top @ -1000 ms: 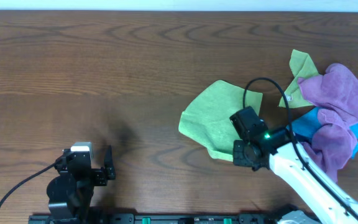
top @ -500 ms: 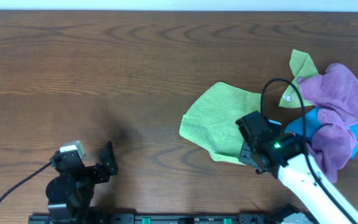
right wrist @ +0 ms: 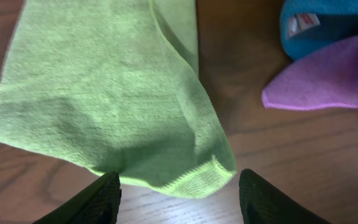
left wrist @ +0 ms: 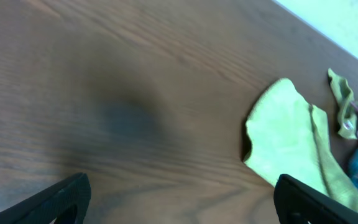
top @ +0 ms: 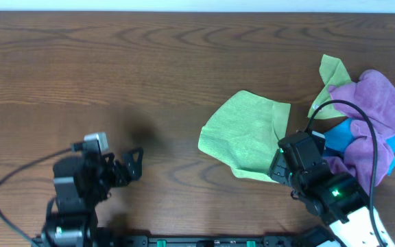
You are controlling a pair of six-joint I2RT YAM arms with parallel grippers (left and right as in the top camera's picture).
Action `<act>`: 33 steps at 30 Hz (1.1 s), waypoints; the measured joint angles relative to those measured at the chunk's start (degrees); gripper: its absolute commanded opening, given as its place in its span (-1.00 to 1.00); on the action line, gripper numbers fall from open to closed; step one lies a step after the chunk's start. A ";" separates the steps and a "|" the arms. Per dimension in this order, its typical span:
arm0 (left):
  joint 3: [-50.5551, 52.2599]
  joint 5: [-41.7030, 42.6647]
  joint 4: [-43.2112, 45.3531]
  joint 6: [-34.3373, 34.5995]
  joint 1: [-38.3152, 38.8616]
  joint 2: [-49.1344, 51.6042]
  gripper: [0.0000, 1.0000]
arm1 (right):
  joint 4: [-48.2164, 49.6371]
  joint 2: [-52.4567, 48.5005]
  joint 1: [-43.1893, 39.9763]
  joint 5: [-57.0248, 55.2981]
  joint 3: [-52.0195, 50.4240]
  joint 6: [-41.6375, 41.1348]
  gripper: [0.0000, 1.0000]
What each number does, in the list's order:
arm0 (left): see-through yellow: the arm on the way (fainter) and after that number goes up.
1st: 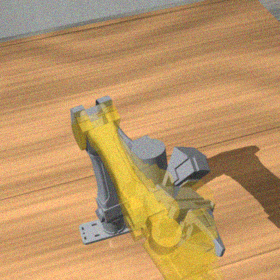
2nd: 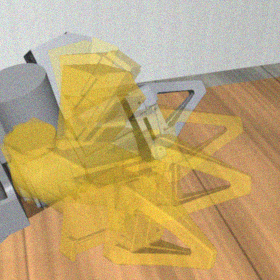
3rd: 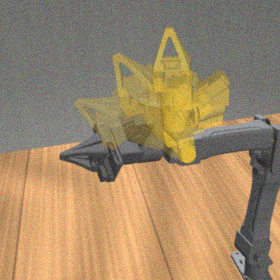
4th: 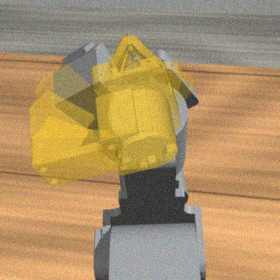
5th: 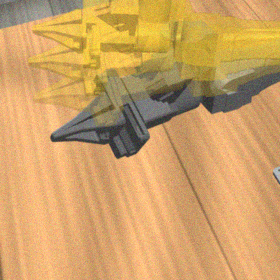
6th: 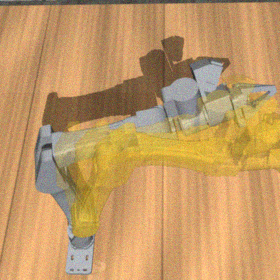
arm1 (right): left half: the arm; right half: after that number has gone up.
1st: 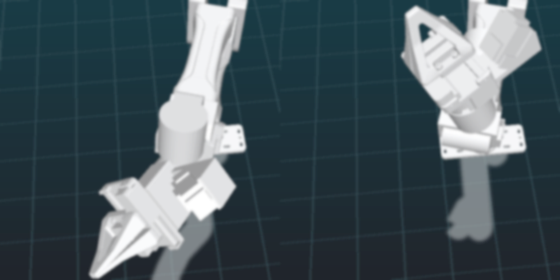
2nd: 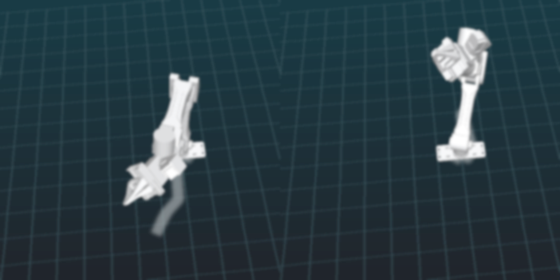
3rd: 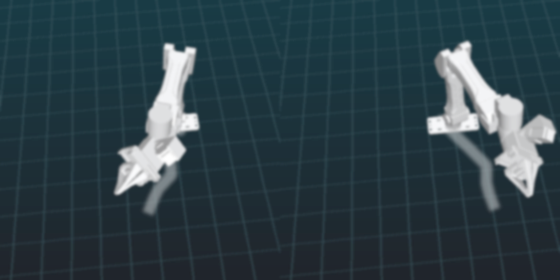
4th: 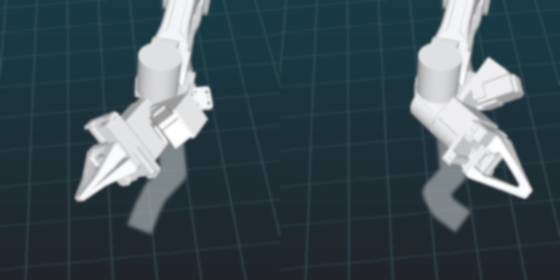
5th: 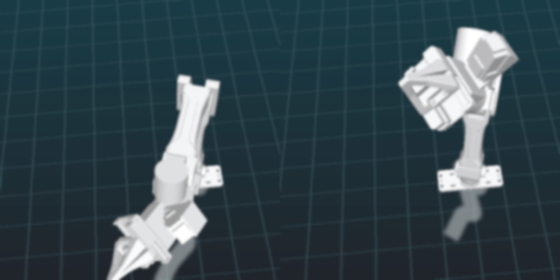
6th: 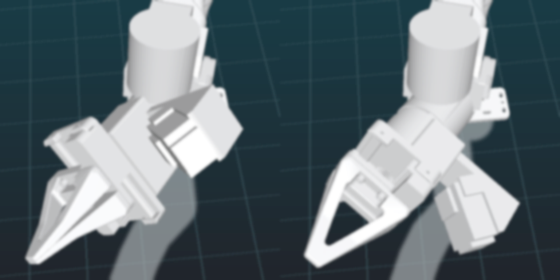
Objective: Fold the cloth
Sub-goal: 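Grasp the green cloth's left edge with the left gripper, right edge with right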
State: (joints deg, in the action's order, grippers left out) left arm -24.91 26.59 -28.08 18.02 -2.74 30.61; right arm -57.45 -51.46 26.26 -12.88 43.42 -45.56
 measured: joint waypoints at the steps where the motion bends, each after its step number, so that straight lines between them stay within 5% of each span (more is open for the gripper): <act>1: -3.23 0.87 -0.37 0.02 0.44 4.87 0.91 | 0.68 -0.07 0.00 0.26 -0.02 0.46 0.23; 11: -18.60 9.18 3.80 0.72 17.07 42.32 0.90 | 2.93 -0.04 0.00 2.62 -0.02 3.13 0.22; 18: -18.73 10.78 13.66 13.40 18.67 53.75 0.91 | 2.86 -0.04 0.00 4.33 -0.02 3.80 0.22; 33: -19.17 20.04 32.65 22.60 21.90 67.89 0.98 | 4.20 -0.04 0.00 5.84 -0.02 4.63 0.21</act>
State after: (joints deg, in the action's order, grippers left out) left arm -44.07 46.63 4.58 40.62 19.16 98.50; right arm -53.25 -51.51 26.26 -7.05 43.40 -40.93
